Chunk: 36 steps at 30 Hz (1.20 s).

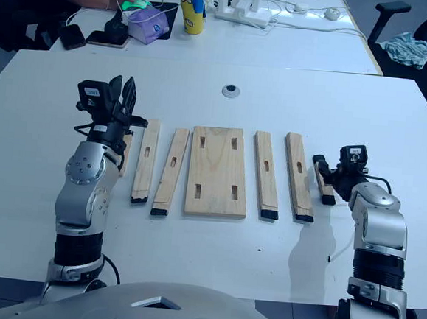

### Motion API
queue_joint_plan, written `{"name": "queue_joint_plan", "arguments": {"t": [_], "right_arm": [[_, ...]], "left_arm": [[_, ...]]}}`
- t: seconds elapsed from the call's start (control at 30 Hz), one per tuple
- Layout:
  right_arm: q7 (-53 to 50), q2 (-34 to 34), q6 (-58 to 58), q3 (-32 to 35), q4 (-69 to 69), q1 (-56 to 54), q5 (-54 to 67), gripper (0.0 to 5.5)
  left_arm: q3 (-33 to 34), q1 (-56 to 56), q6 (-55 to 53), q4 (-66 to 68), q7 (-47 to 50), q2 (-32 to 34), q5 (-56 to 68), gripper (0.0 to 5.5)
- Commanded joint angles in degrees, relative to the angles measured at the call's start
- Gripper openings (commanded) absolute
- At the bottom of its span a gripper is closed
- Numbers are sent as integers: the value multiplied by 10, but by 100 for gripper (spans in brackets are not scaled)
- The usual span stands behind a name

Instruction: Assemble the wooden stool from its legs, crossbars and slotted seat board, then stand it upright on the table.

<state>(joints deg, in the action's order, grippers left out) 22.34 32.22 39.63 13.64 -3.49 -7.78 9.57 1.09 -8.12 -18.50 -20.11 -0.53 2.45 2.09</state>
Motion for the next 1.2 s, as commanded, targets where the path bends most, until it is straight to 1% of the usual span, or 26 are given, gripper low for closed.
{"name": "queue_joint_plan", "arguments": {"t": [0.03, 0.3, 0.6, 0.63, 0.7, 0.77, 0.87, 0.93, 1.07, 1.1, 1.2], "right_arm": [[9, 5, 11, -9, -4, -12, 4, 278], [-3, 7, 9, -5, -34, -3, -7, 278], [14, 7, 67, -31, -67, 27, -4, 278], [14, 6, 71, -32, -69, 28, -3, 260], [11, 0, 86, -25, -70, 28, 5, 242], [10, -11, 102, -12, -71, 28, 21, 205], [4, -25, 119, 6, -74, 26, 42, 170], [-1, -36, 131, 18, -79, 22, 56, 136], [-18, -51, 131, 36, -78, 20, 69, 132], [-27, -55, 116, 41, -77, 16, 68, 132], [-43, -64, 19, 50, -41, -17, 63, 132]], "left_arm": [[-5, 5, -8, -10, 5, -5, -2, 112], [-2, -2, -8, -3, -5, 5, 3, 112], [-2, -8, -9, -1, -12, 7, 3, 112], [-1, -9, -9, 0, -12, 8, 3, 112], [0, -13, -11, 1, -13, 8, 5, 112], [4, -16, -17, 4, -13, 4, 12, 112], [16, -21, -27, 11, -13, -2, 27, 112], [21, -22, -33, 13, -12, -2, 35, 112], [32, -27, -47, 16, -14, -3, 55, 112], [34, -28, -51, 18, -14, -5, 61, 112], [44, -34, -65, 22, -19, -9, 87, 112]]}}
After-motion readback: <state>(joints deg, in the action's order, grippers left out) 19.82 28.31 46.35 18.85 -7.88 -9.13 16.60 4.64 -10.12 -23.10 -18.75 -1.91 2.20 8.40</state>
